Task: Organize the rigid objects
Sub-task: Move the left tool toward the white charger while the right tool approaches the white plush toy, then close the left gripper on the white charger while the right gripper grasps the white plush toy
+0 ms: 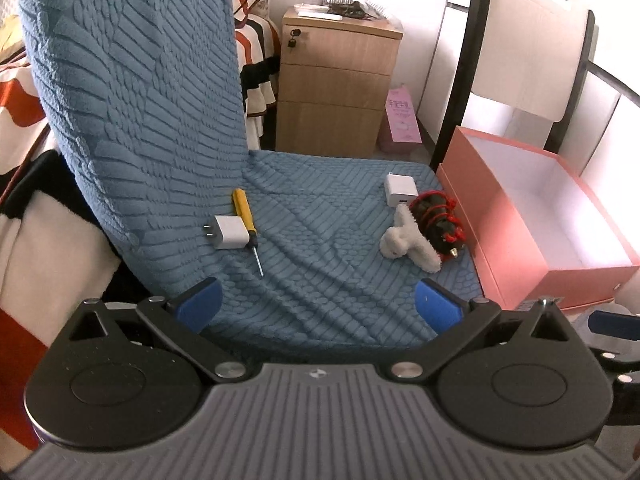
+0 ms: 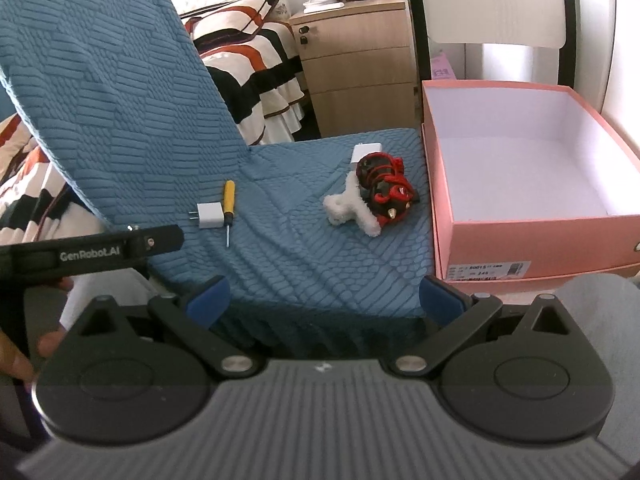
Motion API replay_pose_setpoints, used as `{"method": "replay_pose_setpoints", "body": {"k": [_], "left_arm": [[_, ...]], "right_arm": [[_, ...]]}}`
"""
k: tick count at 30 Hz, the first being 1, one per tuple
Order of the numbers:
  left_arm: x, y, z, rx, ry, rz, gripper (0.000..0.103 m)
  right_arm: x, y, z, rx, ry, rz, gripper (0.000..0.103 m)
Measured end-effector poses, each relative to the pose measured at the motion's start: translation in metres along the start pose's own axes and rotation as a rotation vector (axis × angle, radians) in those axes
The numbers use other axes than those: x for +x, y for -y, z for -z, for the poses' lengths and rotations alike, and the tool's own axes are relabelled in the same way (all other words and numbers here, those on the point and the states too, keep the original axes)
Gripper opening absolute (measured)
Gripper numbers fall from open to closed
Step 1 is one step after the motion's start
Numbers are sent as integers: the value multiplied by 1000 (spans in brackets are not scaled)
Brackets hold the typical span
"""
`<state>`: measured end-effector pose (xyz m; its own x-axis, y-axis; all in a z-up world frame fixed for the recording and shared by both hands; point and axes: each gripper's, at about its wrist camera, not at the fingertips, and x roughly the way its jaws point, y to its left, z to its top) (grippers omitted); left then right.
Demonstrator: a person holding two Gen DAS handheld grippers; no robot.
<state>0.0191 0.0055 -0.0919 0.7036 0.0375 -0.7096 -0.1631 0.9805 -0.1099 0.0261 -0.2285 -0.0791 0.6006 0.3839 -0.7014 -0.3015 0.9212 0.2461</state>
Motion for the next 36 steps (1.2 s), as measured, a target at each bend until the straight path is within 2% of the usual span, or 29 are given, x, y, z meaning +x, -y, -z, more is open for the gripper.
{"method": "replay_pose_setpoints", "body": {"k": [3, 5, 8, 11, 14, 15, 18, 19, 22, 27, 31, 36], "left_arm": [[8, 0, -3, -3, -3, 2, 103], [14, -1, -4, -17, -4, 20, 103], [30, -1, -7, -19, 3, 5, 103], [50, 0, -9, -23, -7, -4, 103], [70, -1, -13, -74, 0, -22, 103], [77, -1, -15, -80, -2, -30, 103], [95, 0, -17, -74, 7, -60, 103], [102, 1, -18, -72, 11, -67, 103], [123, 0, -18, -65, 6, -101, 103], [150, -3, -16, 22, 0, -219, 103], [168, -9, -20, 76, -2, -300, 103], [187, -8, -24, 128, 14, -362, 102]], "right_arm": [[4, 1, 0, -7, 1, 6, 103], [6, 1, 0, -22, 35, 12, 103], [17, 7, -2, -6, 42, -27, 103], [34, 12, -5, -4, 48, -40, 97], [50, 9, -9, -54, 71, -15, 95], [54, 9, -10, -68, 82, -16, 94], [72, 6, -15, -104, 91, -7, 75], [78, 6, -17, -114, 93, -12, 72], [99, 3, -19, -163, 94, -9, 67], [128, -5, -20, -218, 72, 8, 61], [146, -13, -24, -261, 91, 13, 61], [174, -19, -33, -290, 98, 61, 59]]}}
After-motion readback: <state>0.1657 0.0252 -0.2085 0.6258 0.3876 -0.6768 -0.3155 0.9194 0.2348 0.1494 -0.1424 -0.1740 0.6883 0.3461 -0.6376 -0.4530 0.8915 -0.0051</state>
